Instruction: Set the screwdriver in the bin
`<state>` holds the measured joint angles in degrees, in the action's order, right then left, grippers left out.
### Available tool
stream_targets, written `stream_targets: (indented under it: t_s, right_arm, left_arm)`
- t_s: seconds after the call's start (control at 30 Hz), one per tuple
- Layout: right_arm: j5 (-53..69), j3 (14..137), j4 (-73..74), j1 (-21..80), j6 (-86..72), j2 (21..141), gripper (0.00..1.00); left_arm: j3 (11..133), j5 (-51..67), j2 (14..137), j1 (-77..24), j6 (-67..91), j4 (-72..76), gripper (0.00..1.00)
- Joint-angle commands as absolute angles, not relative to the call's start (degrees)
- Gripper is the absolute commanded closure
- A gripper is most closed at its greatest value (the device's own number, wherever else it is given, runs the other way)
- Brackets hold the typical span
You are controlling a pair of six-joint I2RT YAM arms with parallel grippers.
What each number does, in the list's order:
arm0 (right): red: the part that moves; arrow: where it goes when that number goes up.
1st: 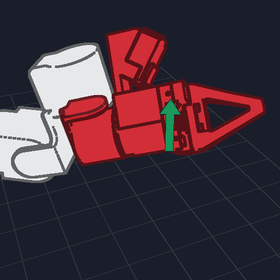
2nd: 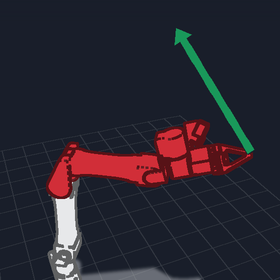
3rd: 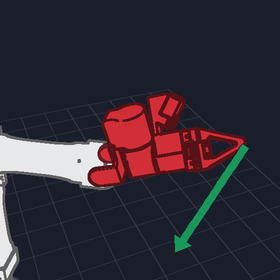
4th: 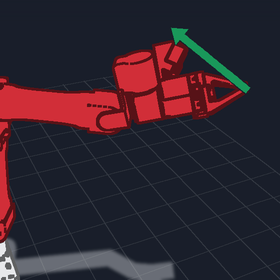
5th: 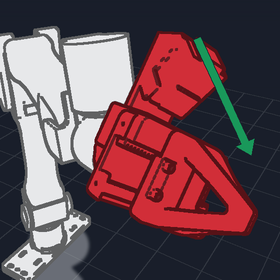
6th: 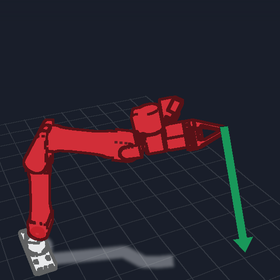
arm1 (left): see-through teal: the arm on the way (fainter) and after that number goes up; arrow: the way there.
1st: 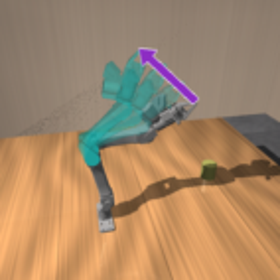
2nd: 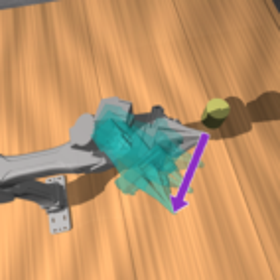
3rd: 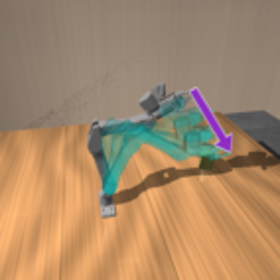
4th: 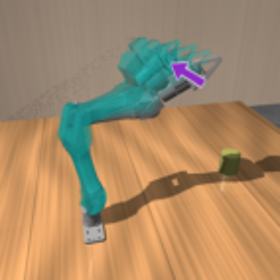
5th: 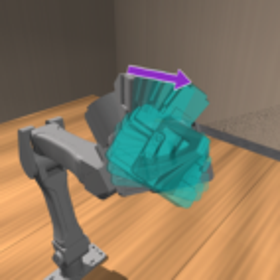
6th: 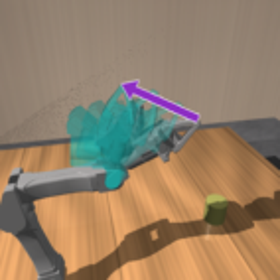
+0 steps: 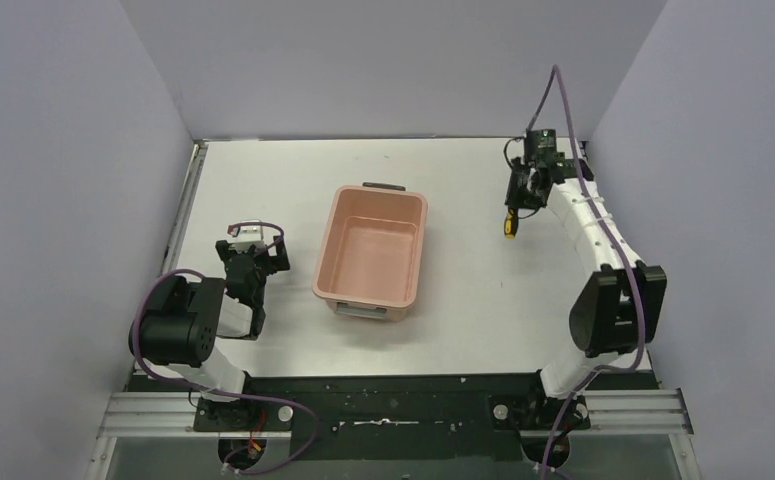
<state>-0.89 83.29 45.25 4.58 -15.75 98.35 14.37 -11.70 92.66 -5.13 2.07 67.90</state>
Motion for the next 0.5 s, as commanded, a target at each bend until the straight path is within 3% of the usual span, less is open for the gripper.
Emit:
stream_targets:
  t_s: [0.0,0.27,0.47]
  right_arm:
    - [1.9,93.8,48.0,12.5,-22.0,87.5,1.0]
    - [-1.8,103.8,41.9,37.5,-29.3,90.7,1.0]
    - [-2.3,99.8,38.9,46.6,-31.5,98.9,1.0]
  left_arm:
    - [14.5,-11.0,92.2,-4.8,1.4,69.4,0.03]
    - [14.5,-11.0,92.2,-4.8,1.5,69.3,0.03]
    - [14.5,-11.0,92.2,-4.8,1.5,69.4,0.03]
